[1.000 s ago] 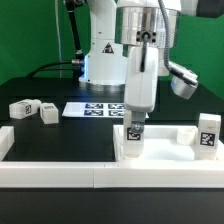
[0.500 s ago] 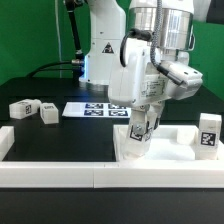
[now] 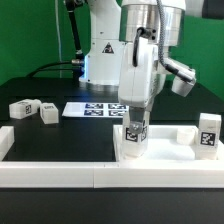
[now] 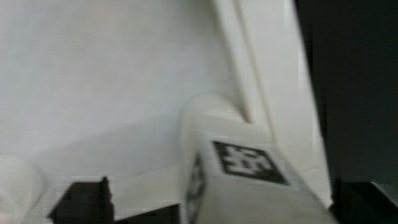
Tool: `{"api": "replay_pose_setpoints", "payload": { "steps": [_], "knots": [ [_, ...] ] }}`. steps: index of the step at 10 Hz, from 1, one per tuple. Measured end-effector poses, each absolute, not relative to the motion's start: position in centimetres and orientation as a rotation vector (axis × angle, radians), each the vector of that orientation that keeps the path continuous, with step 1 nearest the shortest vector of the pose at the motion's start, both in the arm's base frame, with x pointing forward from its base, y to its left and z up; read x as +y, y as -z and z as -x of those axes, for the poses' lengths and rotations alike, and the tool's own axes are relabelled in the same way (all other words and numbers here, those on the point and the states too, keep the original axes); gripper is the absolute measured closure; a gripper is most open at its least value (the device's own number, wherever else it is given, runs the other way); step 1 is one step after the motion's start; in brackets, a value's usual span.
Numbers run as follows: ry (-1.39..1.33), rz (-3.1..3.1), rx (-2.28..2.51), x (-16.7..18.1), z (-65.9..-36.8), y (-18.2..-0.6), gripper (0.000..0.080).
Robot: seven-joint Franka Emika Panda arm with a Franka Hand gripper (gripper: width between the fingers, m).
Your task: Assemble square table
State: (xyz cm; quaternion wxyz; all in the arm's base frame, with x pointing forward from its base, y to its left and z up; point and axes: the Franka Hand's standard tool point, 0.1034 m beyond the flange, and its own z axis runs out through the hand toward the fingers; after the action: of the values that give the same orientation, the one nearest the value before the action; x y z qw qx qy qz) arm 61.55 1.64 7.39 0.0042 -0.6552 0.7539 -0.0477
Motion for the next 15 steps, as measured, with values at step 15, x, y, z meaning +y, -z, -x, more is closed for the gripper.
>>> {"api": "replay_pose_setpoints", "payload": {
  "steps": [15],
  "knots": [
    [0.529, 2.908, 1.032, 1.6, -62.5, -9.6, 0.0150]
  ]
}}
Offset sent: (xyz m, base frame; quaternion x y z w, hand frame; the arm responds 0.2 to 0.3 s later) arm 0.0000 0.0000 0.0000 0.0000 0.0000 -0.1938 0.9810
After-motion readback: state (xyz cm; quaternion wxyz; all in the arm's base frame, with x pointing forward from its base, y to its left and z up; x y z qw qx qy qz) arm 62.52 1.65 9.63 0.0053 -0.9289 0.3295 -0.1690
